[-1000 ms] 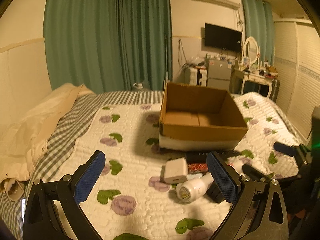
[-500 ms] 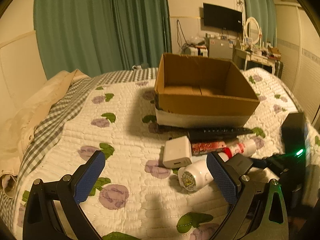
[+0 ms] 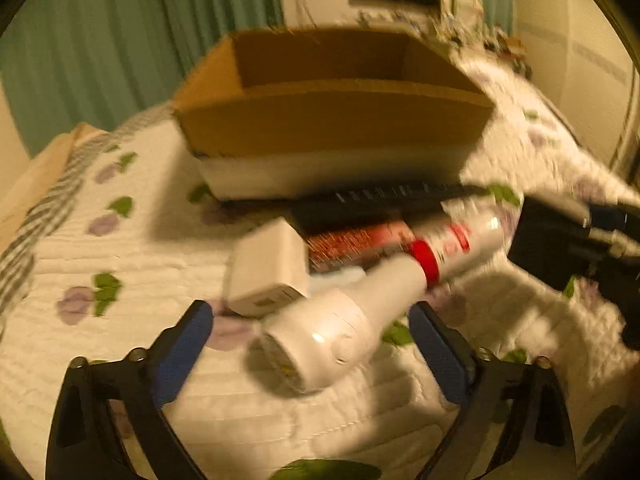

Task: Organize rigid objects
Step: 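Grasp the black UGREEN power bank with the right gripper while the left grasps the white cylinder, then lift both held items and drop them into the cardboard box, opening both grippers, then grasp the white-and-red spray bottle with the right gripper while the left grasps the white charger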

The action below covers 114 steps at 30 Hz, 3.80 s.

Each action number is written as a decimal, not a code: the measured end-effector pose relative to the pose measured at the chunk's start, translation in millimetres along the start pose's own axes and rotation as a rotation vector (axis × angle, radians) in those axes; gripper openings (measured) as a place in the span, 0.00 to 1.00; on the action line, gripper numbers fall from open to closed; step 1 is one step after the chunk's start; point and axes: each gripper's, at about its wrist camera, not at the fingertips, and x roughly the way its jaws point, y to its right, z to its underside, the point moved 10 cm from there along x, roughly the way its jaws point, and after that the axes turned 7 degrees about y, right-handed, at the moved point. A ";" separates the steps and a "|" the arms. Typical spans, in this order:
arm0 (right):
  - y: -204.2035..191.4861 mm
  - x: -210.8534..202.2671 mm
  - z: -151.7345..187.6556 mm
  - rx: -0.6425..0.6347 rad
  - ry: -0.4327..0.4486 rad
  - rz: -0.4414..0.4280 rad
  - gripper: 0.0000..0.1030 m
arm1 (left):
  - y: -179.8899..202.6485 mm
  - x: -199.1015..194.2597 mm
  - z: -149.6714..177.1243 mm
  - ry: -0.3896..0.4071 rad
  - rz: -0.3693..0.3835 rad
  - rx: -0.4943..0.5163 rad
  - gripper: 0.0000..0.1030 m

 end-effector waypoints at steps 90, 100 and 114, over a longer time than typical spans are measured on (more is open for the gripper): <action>4.9 6.4 -79.8 -0.173 0.102 0.144 0.94 | -48.3 -27.2 -72.5 0.107 -0.030 -0.153 0.68; 6.4 61.8 -3.8 -0.166 -0.082 0.185 0.94 | -43.1 9.5 -31.2 0.007 -0.001 -0.160 0.68; 12.3 67.7 1.1 -0.089 -0.105 0.146 0.76 | -49.3 27.4 -14.7 -0.072 -0.003 -0.193 0.68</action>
